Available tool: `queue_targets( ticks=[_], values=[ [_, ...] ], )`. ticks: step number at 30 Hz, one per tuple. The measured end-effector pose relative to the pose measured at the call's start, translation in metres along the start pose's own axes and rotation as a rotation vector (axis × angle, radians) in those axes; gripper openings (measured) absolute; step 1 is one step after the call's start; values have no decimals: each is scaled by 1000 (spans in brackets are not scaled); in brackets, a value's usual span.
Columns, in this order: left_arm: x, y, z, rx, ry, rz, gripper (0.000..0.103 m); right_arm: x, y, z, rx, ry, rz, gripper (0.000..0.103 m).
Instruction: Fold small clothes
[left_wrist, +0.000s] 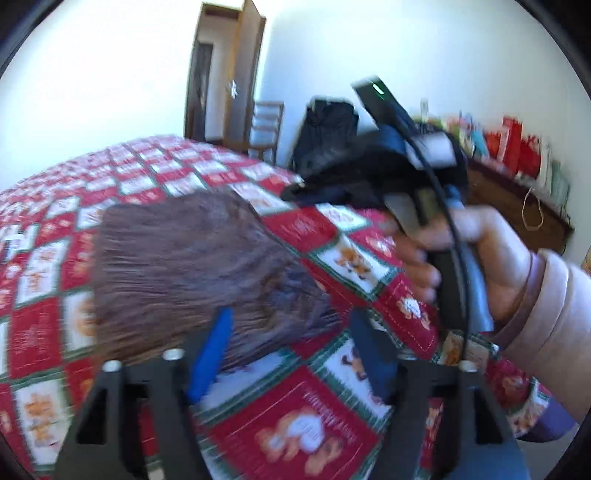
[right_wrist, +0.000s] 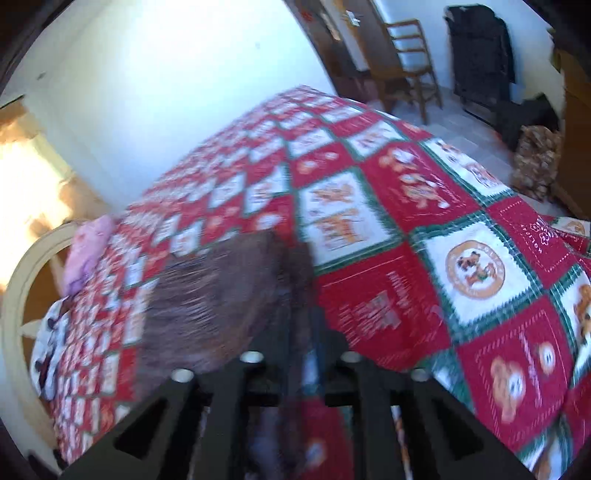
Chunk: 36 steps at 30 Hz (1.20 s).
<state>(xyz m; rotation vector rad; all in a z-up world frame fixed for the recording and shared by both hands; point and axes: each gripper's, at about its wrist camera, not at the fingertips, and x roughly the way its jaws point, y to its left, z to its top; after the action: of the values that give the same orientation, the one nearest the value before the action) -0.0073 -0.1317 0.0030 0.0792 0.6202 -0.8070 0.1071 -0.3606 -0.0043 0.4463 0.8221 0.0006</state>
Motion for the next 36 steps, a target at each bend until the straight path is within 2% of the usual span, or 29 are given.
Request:
queue_targets(
  ticks=[2,4,5,6,8,10,13,16,19,21,24,27,31,36],
  values=[
    [-16,15,-4,-28,-14,67,75,-12,18,-9,-56,-24,12,60],
    [-17,34,-3,-79,-6,126,75,-18,47,-23,-157,-64,29,60],
    [-15,49,0,-125,10,176,75,-17,63,-29,-221,-78,14,54],
    [-12,59,3,-157,26,215,75,-12,76,-32,-271,-81,-1,38],
    [-4,78,11,-224,67,284,75,6,94,-40,-332,-31,-29,24],
    [7,88,23,-246,84,343,75,23,94,-50,-327,16,-24,24],
    [23,87,30,-186,99,414,75,46,80,-64,-332,77,-98,22],
    [41,85,26,-136,130,483,75,36,61,-73,-310,35,-53,22],
    [60,81,13,-133,192,492,75,28,55,-86,-322,37,-56,22],
    [68,82,5,-134,216,484,75,23,59,-97,-373,40,-97,22],
    [68,73,1,-111,210,501,75,10,68,-111,-418,47,-178,22],
    [69,66,0,-79,210,515,75,0,67,-125,-437,48,-192,22],
    [70,59,0,-49,207,541,75,-5,59,-131,-396,25,-182,23],
    [67,58,0,-37,223,528,76,-14,56,-128,-341,87,-195,30]
  ],
)
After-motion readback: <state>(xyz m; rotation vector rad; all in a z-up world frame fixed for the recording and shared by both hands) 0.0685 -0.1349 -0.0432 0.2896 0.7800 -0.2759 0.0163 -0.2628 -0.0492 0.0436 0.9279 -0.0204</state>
